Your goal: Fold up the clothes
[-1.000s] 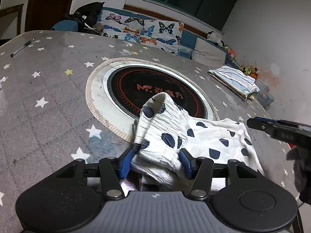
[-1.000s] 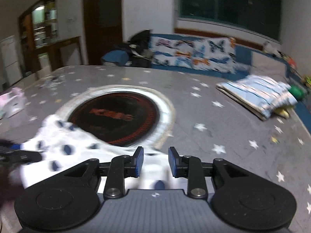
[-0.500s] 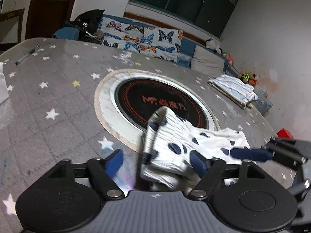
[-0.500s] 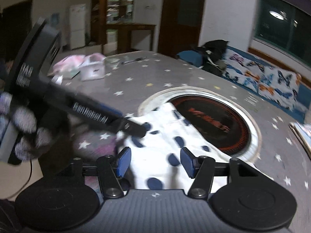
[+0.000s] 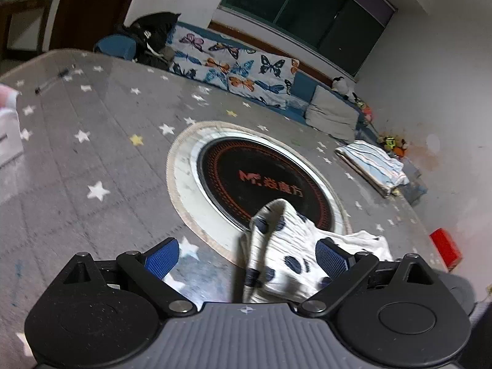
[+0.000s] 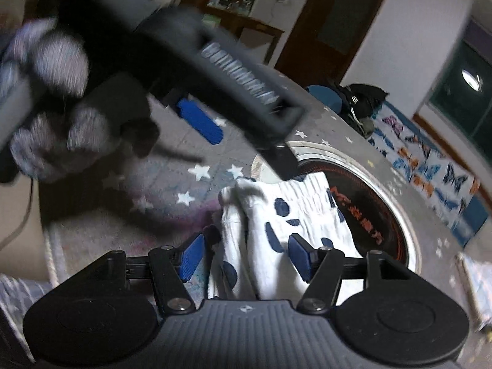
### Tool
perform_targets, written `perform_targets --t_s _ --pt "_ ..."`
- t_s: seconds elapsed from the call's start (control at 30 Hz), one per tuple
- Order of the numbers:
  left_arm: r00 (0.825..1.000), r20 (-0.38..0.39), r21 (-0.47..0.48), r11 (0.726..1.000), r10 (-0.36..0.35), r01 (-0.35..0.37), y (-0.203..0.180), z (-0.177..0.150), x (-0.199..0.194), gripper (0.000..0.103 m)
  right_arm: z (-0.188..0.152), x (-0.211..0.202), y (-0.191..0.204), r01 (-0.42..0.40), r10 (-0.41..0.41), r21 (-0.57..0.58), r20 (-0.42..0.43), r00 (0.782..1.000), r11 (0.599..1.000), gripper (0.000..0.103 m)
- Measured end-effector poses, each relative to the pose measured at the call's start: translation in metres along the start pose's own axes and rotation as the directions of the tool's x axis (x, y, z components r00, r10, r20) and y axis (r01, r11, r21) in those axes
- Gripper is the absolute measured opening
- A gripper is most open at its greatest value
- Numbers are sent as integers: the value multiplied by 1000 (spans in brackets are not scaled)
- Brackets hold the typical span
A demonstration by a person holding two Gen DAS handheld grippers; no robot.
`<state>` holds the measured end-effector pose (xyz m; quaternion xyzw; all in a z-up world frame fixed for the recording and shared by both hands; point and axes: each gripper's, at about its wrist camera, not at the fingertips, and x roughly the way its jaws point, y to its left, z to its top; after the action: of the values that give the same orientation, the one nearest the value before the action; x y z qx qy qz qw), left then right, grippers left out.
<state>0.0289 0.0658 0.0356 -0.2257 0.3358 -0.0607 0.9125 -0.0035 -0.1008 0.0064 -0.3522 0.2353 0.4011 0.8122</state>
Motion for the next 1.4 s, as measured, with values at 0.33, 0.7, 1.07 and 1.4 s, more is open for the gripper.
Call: perform_targets --t_s 0.33,0.7,1.07,1.4 --pt "992 -65 -161 982 -113 101 8 -6 8 97 -6 7 6 41 -42 -69 -8 999 997 30" --pt "970 -68 -381 905 -233 191 12 -12 20 100 -9 -26 -27 30 -44 130 108 993 991 16" --pt "938 -107 -502 832 -331 237 9 -23 45 70 -23 -33 -26 -40 19 145 142 990 989 16" --pt "939 -144 -478 853 -312 210 20 -29 49 44 -48 -58 -60 -147 95 336 165 982 930 44"
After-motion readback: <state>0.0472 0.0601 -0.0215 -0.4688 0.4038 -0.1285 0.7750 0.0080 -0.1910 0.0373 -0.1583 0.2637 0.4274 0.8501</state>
